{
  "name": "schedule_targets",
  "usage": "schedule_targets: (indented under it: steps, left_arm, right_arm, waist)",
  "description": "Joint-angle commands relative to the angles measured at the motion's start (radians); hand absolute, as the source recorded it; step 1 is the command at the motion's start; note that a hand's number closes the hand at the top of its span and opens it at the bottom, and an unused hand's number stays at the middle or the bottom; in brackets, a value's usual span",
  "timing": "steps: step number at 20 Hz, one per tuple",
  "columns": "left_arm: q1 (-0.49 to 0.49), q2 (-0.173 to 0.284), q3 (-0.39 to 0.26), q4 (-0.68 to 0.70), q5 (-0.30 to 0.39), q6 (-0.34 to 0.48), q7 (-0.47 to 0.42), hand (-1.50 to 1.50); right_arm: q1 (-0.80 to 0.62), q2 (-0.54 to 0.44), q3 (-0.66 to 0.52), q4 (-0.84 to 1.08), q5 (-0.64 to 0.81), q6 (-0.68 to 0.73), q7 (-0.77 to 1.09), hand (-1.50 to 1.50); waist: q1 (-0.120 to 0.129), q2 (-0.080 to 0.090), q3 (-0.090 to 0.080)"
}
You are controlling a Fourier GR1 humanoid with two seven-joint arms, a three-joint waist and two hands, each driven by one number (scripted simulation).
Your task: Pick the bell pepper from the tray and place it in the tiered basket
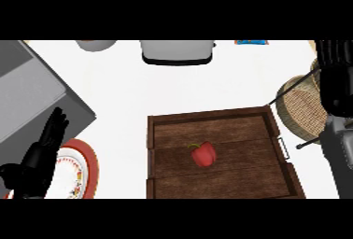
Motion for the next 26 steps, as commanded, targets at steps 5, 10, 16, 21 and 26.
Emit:
schedule_targets:
  steps: [5,10,16,21,26]
  left_arm:
    - [-0.141,0.07,0.05,0.091,-0.092,0.004,0.057,0.0]
    - [-0.113,0.076,0.046,0.104,-0.087,0.003,0.065,0.0]
    - [-0.168,0.029,0.035,0.176,-0.117,-0.024,0.041,0.0]
    - [-0.21,0.026,0.019,0.191,-0.13,-0.031,0.086,0.0]
    - [-0.233,0.028,0.026,0.175,-0.125,-0.054,0.091,0.0]
  right_arm:
    - [0.221,0.142,0.258,-0.19,0.063,0.05,-0.01,1.5]
    - [0.369,0.146,0.169,-0.087,0.309,-0.337,0.085,-1.5]
    - [0.671,0.124,0.367,-0.468,0.523,-0.405,0.185,-1.5]
    - [0.653,-0.098,0.408,-0.547,0.675,-0.19,0.457,-1.5]
    - [0.621,-0.193,0.478,-0.693,0.791,0.019,0.758,-1.5]
  waist:
    - [-0.014,-0.009,0.027]
    - [-0.057,-0.012,0.023]
    - [-0.022,-0.013,0.023]
    - [-0.009,-0.008,0.018]
    - [0.013,-0.008,0.02]
